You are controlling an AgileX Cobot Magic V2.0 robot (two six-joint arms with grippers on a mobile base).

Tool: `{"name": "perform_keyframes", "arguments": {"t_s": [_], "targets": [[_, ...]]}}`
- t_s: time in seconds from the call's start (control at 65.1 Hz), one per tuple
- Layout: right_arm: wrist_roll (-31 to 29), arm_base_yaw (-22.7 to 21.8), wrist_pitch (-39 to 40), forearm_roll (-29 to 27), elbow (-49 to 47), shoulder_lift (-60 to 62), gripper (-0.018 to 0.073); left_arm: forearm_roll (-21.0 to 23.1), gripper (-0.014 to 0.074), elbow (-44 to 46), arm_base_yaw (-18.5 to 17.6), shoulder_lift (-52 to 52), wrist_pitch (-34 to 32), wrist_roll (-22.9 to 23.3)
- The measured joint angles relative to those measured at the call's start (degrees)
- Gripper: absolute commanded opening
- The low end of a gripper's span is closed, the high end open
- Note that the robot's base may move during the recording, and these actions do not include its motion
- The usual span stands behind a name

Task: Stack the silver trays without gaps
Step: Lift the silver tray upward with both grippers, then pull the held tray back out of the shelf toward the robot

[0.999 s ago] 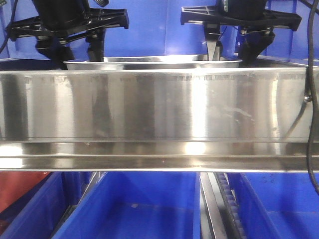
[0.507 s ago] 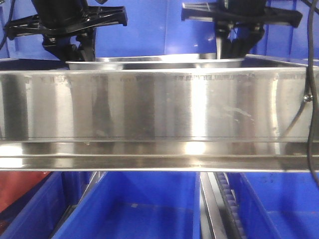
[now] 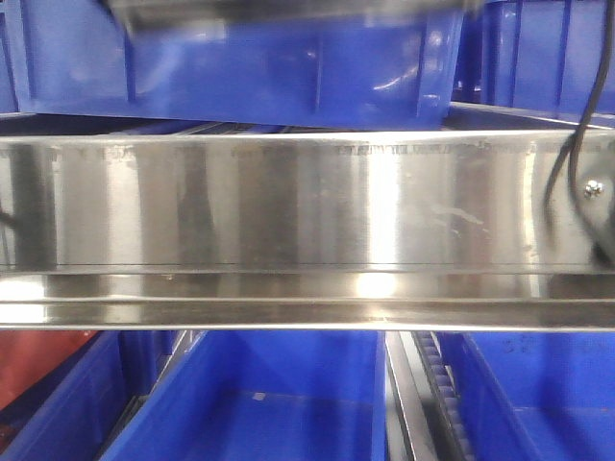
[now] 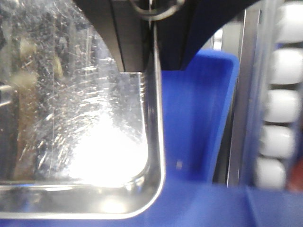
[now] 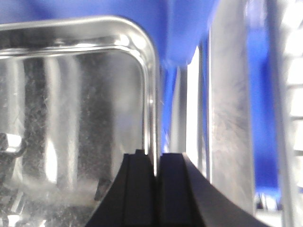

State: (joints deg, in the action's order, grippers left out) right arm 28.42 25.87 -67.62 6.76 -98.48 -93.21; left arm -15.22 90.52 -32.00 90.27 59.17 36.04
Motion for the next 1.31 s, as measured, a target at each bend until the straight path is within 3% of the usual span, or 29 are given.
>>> {"name": "perform_keyframes", "arguments": {"t_s": [0.215, 0.692, 1.306], "targets": [[0.7, 1.1, 0.3, 0.7, -1.0, 5.3, -0.0066, -4.3, -0.0016, 0.5, -3.0, -6.9, 0.4, 2.5], [0.5, 1.3, -1.9, 0.4, -6.6, 6.9, -0.0066, -4.4, -0.0016, 8.9, -3.3, -8.6, 2.2, 2.2], [0.5, 1.3, -2.0, 0.0, -6.7, 7.0, -0.0068, -4.3, -0.0016, 9.0, -3.4, -8.6, 3.8, 2.1]]}}
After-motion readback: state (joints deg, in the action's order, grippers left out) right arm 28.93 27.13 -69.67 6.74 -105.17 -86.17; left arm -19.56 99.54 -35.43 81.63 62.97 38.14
